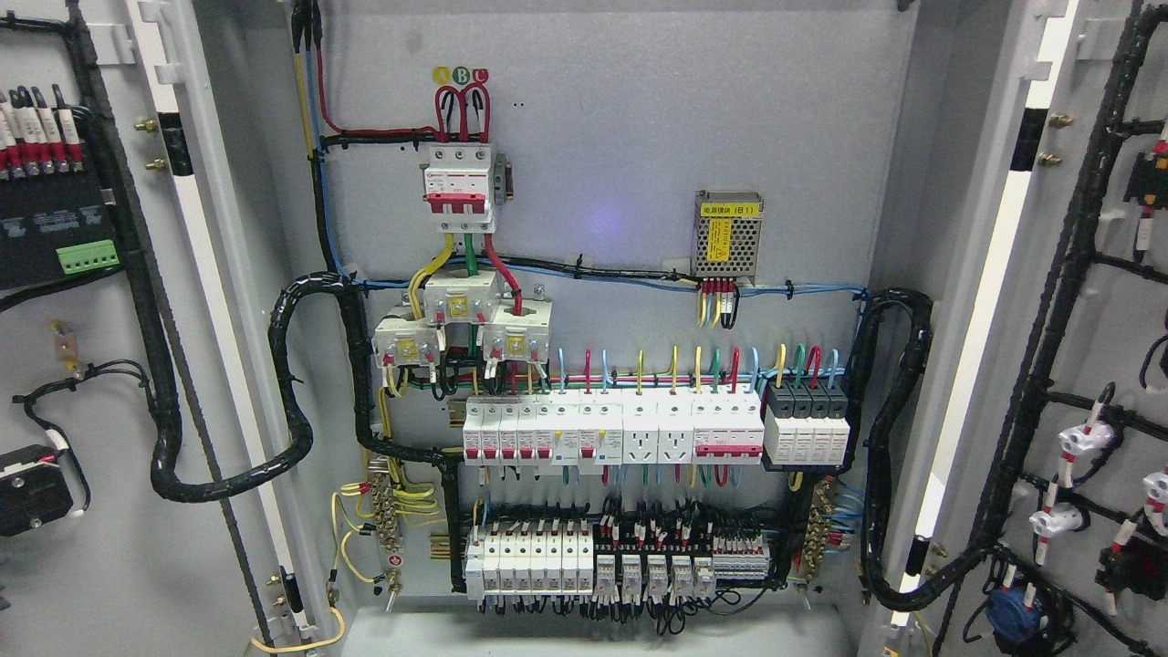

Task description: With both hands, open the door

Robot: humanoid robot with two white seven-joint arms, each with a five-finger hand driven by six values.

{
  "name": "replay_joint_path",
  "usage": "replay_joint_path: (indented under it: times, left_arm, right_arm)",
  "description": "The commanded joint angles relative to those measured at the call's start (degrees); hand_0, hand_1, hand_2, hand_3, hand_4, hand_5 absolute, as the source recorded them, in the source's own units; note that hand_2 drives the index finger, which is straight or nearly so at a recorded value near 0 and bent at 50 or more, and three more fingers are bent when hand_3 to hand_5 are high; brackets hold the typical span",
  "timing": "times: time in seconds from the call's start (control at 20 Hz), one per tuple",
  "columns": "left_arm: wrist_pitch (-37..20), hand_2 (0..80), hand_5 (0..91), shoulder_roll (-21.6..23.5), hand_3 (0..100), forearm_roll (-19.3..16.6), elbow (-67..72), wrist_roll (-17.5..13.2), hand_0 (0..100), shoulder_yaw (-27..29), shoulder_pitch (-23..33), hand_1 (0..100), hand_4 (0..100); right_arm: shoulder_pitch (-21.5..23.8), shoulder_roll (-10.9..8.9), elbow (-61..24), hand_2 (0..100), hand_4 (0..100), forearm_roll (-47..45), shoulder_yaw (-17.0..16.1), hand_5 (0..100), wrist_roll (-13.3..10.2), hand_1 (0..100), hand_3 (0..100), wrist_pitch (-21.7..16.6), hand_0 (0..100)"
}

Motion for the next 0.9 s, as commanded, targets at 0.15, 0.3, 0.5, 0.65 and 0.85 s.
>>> replay_joint_path:
  times: [0.15,0.3,0.5,0.65,0.85]
  left_arm:
    - [0.0,0.0,0.0,1.1,0,0.9,2.9,-0.1,0,-0.1,0.0,0,0]
    - [0.0,0.0,0.0,1.1,0,1.6,3.1,-0.1,0,-0.1,-0.2,0,0]
    - [0.0,0.0,0.0,1.1,0,1.8,3.7,-0.1,0,0.0,-0.5,0,0]
    - [0.0,0.0,0.0,1.0,0,1.8,4.1,-0.1,0,0.0,-0.6,0,0]
    - [0.0,0.0,0.0,1.3,0,2.9,4.5,-0.1,0,-0.1,-0.7,0,0]
  right_arm:
    - [0.0,-0.14,0.8,0,0,0.0,-0.8,0,0.0,0,0,0.0,0]
    - [0.1,-0.14,0.4,0,0,0.0,-0.8,0,0.0,0,0,-0.1,0]
    - [0.1,-0.06,0.0,0,0,-0.9,-0.8,0,0.1,0,0,-0.1,0]
    - [0.2,-0.06,-0.8,0,0,-0.9,-0.2,0,0.1,0,0,-0.1,0]
    - [2.1,-0.06,-2.5,0,0,-0.9,-0.2,0,0.3,0,0,-0.2,0]
